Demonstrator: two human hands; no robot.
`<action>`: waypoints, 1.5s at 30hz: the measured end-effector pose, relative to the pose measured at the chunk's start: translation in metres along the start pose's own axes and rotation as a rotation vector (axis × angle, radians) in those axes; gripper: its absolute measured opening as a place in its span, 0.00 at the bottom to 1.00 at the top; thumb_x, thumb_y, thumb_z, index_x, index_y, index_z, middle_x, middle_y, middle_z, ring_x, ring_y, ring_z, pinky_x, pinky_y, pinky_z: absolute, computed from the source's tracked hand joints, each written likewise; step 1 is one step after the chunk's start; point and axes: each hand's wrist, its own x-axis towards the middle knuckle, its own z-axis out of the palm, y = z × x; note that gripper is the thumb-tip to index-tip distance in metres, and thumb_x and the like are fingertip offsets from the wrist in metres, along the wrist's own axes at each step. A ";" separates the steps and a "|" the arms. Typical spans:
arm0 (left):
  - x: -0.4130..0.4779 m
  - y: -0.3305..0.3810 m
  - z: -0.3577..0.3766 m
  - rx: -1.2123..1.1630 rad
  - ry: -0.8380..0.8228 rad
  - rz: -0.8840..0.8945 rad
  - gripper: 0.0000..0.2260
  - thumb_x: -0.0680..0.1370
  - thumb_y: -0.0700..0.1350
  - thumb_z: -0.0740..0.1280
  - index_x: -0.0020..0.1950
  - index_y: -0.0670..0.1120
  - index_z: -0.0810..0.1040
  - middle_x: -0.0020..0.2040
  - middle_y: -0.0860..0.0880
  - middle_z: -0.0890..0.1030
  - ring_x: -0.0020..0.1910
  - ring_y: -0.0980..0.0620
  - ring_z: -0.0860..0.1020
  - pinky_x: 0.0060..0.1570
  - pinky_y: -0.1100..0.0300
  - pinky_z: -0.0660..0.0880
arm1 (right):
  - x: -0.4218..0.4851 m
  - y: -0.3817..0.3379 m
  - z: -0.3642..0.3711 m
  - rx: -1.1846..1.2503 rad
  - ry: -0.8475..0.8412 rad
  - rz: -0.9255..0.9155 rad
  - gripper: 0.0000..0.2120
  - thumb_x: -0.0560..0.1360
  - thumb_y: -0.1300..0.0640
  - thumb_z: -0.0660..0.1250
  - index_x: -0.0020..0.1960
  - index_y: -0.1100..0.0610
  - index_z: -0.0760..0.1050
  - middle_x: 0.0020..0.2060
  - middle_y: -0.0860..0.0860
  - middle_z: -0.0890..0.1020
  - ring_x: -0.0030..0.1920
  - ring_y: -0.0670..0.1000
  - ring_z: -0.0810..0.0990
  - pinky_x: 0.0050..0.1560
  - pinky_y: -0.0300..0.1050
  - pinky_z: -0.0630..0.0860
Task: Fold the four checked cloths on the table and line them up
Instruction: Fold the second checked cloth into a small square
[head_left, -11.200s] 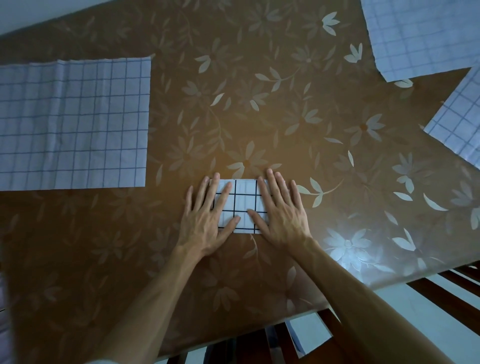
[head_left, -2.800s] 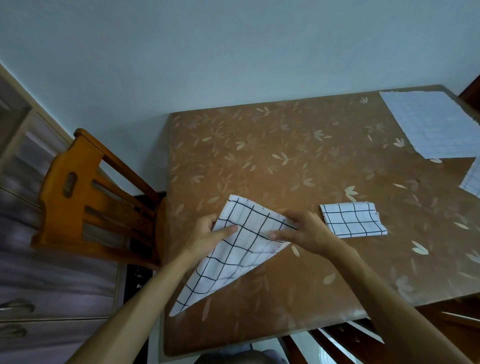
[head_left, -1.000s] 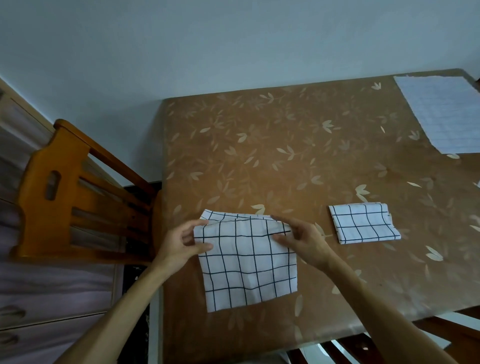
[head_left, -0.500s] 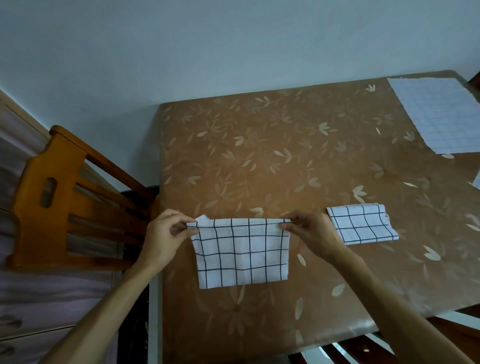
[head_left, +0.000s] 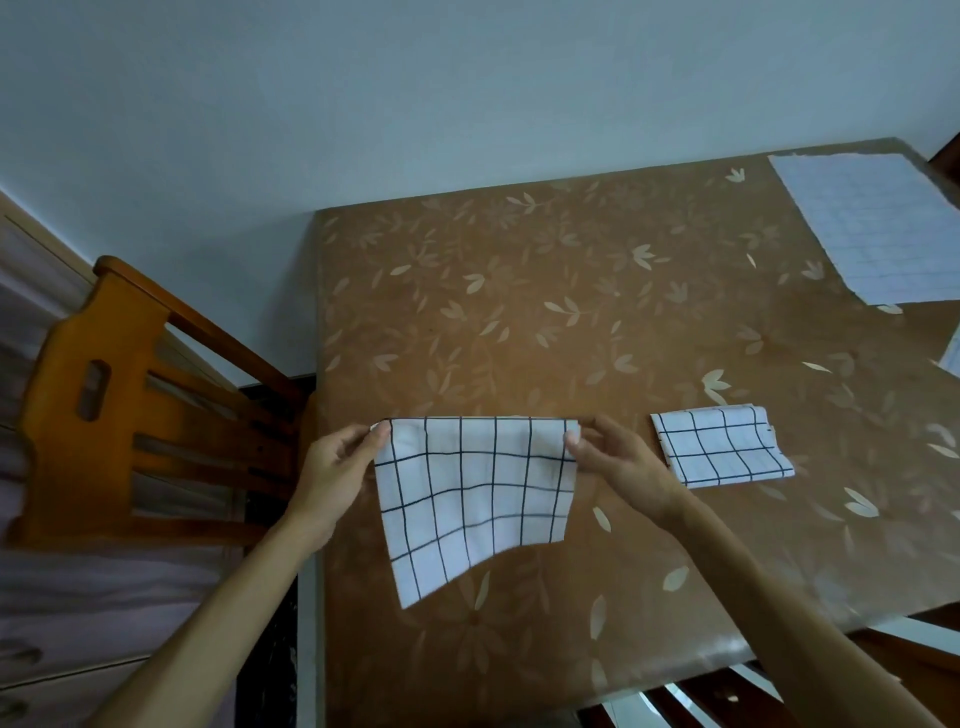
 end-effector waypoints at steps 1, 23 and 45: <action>0.002 -0.012 0.002 0.011 0.021 -0.046 0.12 0.78 0.57 0.68 0.50 0.52 0.86 0.62 0.52 0.82 0.65 0.52 0.78 0.62 0.53 0.75 | 0.002 0.009 0.002 0.026 -0.045 0.052 0.23 0.73 0.44 0.73 0.63 0.52 0.74 0.52 0.49 0.85 0.55 0.48 0.83 0.58 0.49 0.78; 0.003 -0.084 0.016 0.642 0.063 -0.055 0.27 0.74 0.67 0.58 0.33 0.44 0.73 0.25 0.51 0.71 0.26 0.51 0.71 0.28 0.58 0.64 | 0.026 0.087 0.053 -0.739 0.239 0.154 0.22 0.76 0.48 0.70 0.65 0.56 0.69 0.51 0.52 0.78 0.51 0.53 0.77 0.51 0.49 0.77; -0.006 -0.130 0.047 1.396 -0.249 0.512 0.29 0.84 0.58 0.52 0.81 0.44 0.54 0.82 0.44 0.54 0.81 0.45 0.52 0.76 0.44 0.54 | 0.032 0.128 0.097 -1.198 -0.047 -0.306 0.29 0.83 0.47 0.49 0.79 0.61 0.51 0.79 0.58 0.50 0.79 0.57 0.48 0.75 0.55 0.49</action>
